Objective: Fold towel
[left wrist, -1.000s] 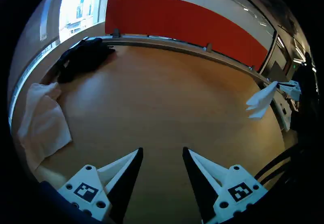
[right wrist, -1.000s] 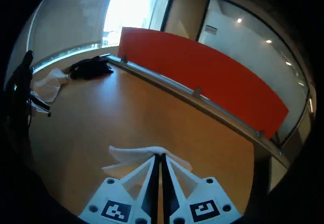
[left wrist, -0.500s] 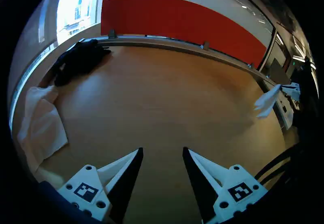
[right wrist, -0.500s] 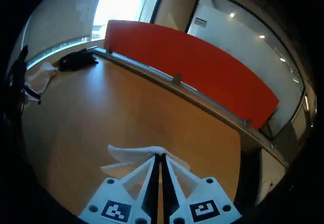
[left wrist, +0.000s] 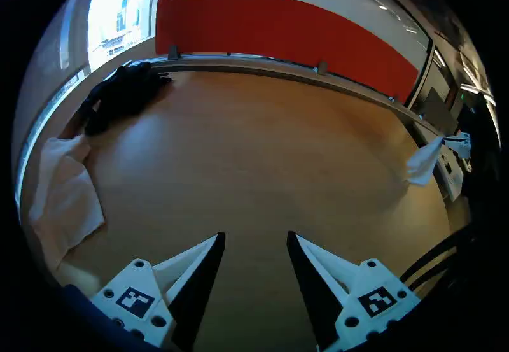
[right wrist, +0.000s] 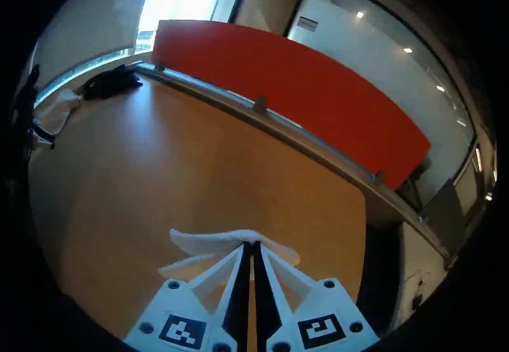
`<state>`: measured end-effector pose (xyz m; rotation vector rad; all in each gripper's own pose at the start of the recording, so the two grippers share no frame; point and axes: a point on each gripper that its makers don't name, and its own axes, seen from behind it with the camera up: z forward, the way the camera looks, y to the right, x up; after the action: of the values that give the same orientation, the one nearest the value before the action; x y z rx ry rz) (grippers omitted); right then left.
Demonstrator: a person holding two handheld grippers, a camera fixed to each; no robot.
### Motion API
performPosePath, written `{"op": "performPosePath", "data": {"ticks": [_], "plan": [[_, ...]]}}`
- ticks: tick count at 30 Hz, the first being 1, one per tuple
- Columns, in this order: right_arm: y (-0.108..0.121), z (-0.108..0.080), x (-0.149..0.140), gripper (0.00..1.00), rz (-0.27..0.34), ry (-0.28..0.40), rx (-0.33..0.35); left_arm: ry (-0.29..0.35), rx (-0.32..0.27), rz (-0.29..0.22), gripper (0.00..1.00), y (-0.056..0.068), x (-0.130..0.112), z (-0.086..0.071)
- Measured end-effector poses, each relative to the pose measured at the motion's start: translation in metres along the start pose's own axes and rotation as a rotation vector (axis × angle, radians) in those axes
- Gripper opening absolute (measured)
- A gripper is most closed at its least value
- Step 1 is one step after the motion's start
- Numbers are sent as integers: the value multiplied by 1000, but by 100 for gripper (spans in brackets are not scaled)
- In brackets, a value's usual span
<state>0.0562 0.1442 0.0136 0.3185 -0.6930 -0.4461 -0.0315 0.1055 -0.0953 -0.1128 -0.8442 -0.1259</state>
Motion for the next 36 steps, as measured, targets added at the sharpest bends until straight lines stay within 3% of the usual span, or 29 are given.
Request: {"op": "performPosePath", "data": {"ticks": [11,26,36], "plan": [[5,-8,-41,3,19,-48,-11,-3,-6,15,71,11,0,2],[9,-20,-155,3,159,-211,-61,-15,-5,30,71,14,-2,4],[7,-23,-209,3,181,-324,-82,-17,-1,32,71,14,-5,3]]}}
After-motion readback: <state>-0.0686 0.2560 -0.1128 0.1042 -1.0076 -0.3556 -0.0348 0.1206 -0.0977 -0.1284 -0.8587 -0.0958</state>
